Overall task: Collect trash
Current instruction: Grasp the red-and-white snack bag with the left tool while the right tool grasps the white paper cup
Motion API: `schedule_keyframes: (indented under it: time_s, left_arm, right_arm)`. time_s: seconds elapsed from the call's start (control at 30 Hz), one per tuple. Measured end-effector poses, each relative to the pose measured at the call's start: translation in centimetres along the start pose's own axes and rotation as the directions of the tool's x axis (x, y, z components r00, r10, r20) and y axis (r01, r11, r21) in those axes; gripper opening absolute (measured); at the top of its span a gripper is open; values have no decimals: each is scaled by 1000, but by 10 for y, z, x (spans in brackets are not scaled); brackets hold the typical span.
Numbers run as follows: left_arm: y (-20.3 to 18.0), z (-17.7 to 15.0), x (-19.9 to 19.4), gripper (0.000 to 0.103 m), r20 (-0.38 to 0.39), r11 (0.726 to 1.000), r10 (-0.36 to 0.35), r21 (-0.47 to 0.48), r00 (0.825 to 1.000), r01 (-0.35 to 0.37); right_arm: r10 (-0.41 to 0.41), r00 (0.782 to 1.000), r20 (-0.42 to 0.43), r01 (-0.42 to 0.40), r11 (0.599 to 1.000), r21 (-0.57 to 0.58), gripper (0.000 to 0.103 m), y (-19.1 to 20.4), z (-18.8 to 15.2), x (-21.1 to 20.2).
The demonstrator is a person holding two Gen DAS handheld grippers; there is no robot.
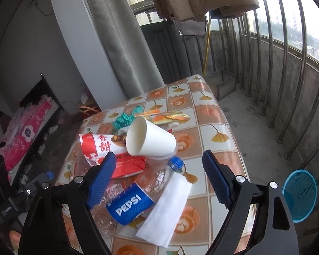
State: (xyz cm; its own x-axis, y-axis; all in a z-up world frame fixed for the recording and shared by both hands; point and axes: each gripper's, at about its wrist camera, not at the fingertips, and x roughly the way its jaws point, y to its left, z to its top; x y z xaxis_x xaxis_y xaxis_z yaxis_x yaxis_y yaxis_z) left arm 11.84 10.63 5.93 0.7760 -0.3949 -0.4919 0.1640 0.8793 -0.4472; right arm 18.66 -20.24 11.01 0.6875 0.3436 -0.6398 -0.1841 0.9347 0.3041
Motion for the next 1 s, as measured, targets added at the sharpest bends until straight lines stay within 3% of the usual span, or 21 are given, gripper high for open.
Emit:
schedule_keyframes:
  time_s: [0.2, 0.27, 0.57, 0.77, 0.87, 1.0]
  left_arm:
    - [-9, 6, 19, 90, -21, 997, -33, 68, 999, 35]
    - [-10, 9, 28, 75, -45, 997, -19, 75, 999, 22]
    - [15, 29, 73, 50, -119, 999, 9, -30, 993, -12]
    - [21, 34, 83, 25, -123, 997, -25, -72, 992, 17]
    - [19, 36, 80, 13, -111, 997, -43, -67, 993, 35]
    - [16, 40, 76, 4, -82, 996, -65, -58, 994, 60]
  right_arm:
    - [31, 997, -66, -32, 999, -5, 66, 2, 20, 38]
    - [33, 996, -89, -34, 999, -12, 61, 4, 23, 50]
    - [14, 986, -163, -26, 997, -73, 45, 15, 33, 88]
    - [-1, 977, -212, -16, 997, -76, 20, 12, 30, 104]
    - [-19, 979, -204, 3, 997, -76, 13, 7, 29, 102]
    - [-27, 981, -191, 15, 998, -59, 5, -2, 28, 97]
